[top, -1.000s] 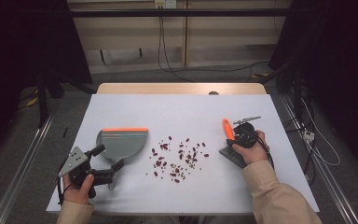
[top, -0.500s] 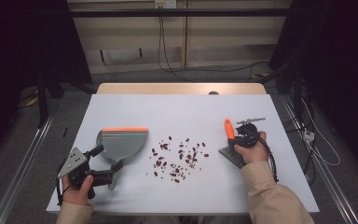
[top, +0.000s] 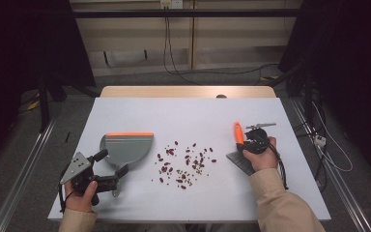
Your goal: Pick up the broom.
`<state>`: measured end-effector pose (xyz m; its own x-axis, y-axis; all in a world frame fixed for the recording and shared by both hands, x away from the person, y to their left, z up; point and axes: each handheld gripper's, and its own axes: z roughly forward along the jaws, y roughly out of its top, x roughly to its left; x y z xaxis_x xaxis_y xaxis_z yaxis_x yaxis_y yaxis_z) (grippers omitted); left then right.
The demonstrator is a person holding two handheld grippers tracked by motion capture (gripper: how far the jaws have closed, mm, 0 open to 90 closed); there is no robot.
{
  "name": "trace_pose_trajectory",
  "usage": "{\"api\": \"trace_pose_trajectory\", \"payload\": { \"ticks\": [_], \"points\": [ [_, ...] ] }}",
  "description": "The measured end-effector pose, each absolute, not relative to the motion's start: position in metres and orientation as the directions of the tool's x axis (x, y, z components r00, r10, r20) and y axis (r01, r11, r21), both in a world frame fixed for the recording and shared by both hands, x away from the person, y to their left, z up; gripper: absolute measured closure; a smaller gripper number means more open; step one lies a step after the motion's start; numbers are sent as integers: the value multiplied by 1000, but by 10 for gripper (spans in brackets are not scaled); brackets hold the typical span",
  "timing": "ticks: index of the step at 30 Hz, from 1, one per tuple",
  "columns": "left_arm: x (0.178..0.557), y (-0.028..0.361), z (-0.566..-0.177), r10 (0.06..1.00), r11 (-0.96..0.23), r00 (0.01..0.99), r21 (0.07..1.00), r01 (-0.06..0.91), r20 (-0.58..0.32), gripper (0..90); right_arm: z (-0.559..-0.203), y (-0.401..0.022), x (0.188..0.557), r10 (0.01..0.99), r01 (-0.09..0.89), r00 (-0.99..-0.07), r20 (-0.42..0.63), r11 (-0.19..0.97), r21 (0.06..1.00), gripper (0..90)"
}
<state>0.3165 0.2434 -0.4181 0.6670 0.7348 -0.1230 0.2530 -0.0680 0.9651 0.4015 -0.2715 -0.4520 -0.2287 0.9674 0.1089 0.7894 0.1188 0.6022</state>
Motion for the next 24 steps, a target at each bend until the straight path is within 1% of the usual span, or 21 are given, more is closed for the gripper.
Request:
{"api": "trace_pose_trajectory", "payload": {
  "ticks": [3, 7, 10, 13, 16, 24],
  "points": [
    [317, 240, -416, 732, -74, 671, 965, 251, -118, 32, -450, -268, 402, 971, 795, -223, 86, 129, 593, 687],
    [317, 235, -414, 726, -78, 678, 965, 249, -116, 32, -449, -271, 402, 970, 797, -217, 112, 110, 593, 689],
    [318, 231, -412, 716, -77, 688, 966, 247, -118, 32, -447, -276, 401, 965, 787, -217, 147, 84, 611, 690],
    [318, 227, -409, 711, -79, 693, 967, 243, -116, 32, -440, -278, 398, 959, 763, -230, 163, 74, 642, 696],
    [318, 222, -405, 706, -75, 698, 968, 239, -118, 32, -430, -282, 394, 951, 729, -235, 204, 34, 684, 701],
    [323, 201, -393, 672, -101, 734, 970, 221, -98, 32, -411, -291, 383, 932, 628, -252, 261, -47, 777, 707]
  ]
}}
